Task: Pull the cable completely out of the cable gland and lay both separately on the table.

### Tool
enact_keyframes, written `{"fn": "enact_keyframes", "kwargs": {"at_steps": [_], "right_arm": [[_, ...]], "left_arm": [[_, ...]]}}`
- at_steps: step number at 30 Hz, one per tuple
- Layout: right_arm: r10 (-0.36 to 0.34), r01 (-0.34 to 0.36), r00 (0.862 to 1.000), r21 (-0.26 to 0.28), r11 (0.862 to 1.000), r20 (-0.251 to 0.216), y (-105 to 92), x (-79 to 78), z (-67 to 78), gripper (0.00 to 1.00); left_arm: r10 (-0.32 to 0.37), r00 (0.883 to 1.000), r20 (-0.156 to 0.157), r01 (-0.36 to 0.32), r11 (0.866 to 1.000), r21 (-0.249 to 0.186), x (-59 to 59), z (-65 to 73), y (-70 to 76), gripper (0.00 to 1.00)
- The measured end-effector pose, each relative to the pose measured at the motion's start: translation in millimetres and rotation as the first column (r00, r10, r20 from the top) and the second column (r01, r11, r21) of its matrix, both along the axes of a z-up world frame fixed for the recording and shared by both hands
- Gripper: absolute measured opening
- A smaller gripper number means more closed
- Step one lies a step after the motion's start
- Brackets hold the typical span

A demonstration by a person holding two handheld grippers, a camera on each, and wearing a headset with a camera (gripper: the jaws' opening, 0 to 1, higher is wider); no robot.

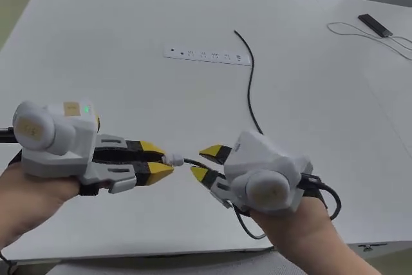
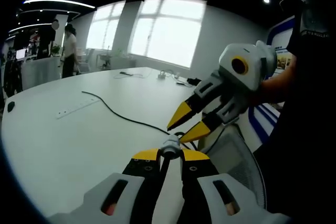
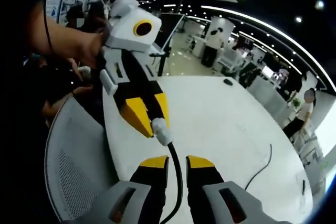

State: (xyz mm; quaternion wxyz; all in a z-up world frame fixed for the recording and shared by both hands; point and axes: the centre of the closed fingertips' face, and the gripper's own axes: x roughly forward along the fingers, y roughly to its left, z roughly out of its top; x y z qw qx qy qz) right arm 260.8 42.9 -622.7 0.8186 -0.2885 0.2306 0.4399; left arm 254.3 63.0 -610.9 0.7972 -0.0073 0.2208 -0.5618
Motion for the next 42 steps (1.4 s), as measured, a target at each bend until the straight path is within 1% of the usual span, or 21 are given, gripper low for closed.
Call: {"fn": "enact_keyframes", "kwargs": {"at_steps": [3, 4, 5, 7, 10, 14, 16, 18, 21, 23, 28, 31, 33, 36, 38, 40, 42], "right_arm": [[0.022, -0.022, 1.0, -0.016, 1.0, 0.016, 4.5, 0.8, 0.4, 0.04], [0.024, -0.024, 1.0, -0.018, 1.0, 0.016, 4.8, 0.7, 0.2, 0.04], [0.034, -0.033, 0.999, -0.032, 0.999, 0.019, 5.3, 0.4, -1.2, 0.04], [0.043, -0.043, 0.999, -0.033, 0.999, 0.02, 6.2, -0.3, -1.3, 0.02], [0.05, -0.049, 0.998, -0.052, 0.997, 0.028, 6.2, -0.4, -3.4, 0.02], [0.053, -0.051, 0.998, -0.057, 0.997, 0.031, 5.4, -0.5, -6.3, 0.01], [0.061, -0.058, 0.997, -0.071, 0.996, 0.037, 4.7, -1.1, -8.6, 0.01], [0.059, -0.057, 0.998, -0.072, 0.996, 0.038, 3.9, -0.6, -9.7, 0.01], [0.034, -0.033, 0.999, -0.044, 0.998, 0.023, 2.6, 0.8, -9.6, 0.0], [0.022, -0.022, 0.999, -0.033, 0.999, 0.025, 1.9, 2.2, -8.7, 0.0], [-0.026, 0.026, 1.0, 0.014, 1.0, -0.009, 0.7, 6.3, -5.9, 0.0], [-0.047, 0.047, 0.999, 0.016, 0.999, -0.01, -3.1, 9.9, -7.5, 0.0], [-0.072, 0.073, 0.997, 0.025, 0.997, -0.018, -7.5, 13.1, -8.5, 0.0], [-0.112, 0.114, 0.993, 0.043, 0.993, -0.039, -16.3, 17.0, -11.1, 0.0], [-0.139, 0.143, 0.988, 0.065, 0.988, -0.063, -20.1, 18.3, -13.2, 0.0], [-0.176, 0.185, 0.98, 0.103, 0.977, -0.094, -25.0, 20.9, -16.2, 0.0], [-0.212, 0.228, 0.968, 0.116, 0.967, -0.134, -31.3, 22.2, -22.0, 0.0]], "left_arm": [[-0.002, 1.0, 0.0, 0.002, 1.0, 0.003, -0.4, -0.6, -1.1, 0.15], [-0.003, 1.0, 0.004, 0.003, 1.0, 0.006, -0.3, -0.9, -1.6, 0.15], [-0.004, 1.0, 0.004, 0.004, 1.0, 0.007, -0.7, -0.9, -1.9, 0.15], [-0.005, 1.0, 0.004, 0.005, 1.0, 0.007, -0.7, -0.7, -2.4, 0.15], [-0.006, 1.0, 0.004, 0.006, 1.0, 0.008, -0.5, -1.5, -3.4, 0.15], [-0.008, 1.0, -0.002, 0.008, 1.0, 0.015, -0.2, -4.5, -4.3, 0.15], [-0.012, 1.0, -0.002, 0.012, 1.0, 0.022, -0.3, -6.5, -5.3, 0.15], [-0.015, 1.0, 0.001, 0.015, 1.0, 0.027, -0.5, -7.2, -5.8, 0.15], [-0.014, 1.0, -0.001, 0.014, 1.0, 0.025, 0.1, -7.8, -5.9, 0.15], [-0.012, 1.0, 0.004, 0.012, 1.0, 0.019, 1.1, -6.5, -6.1, 0.15], [-0.008, 1.0, 0.01, 0.008, 1.0, 0.012, 3.7, -4.2, -6.1, 0.15], [0.001, 1.0, 0.014, -0.001, 1.0, 0.007, 6.7, -2.5, -4.9, 0.15], [0.008, 1.0, 0.015, -0.008, 1.0, 0.003, 8.6, -1.3, -3.4, 0.15], [0.013, 1.0, 0.019, -0.013, 1.0, -0.004, 10.1, 1.5, -0.5, 0.15], [0.015, 1.0, 0.02, -0.015, 1.0, -0.009, 10.7, 2.3, 0.7, 0.15], [0.018, 1.0, 0.022, -0.018, 1.0, -0.008, 11.2, 2.2, 1.4, 0.15], [0.021, 1.0, 0.02, -0.021, 1.0, -0.01, 11.3, 2.2, 1.9, 0.15]]}}
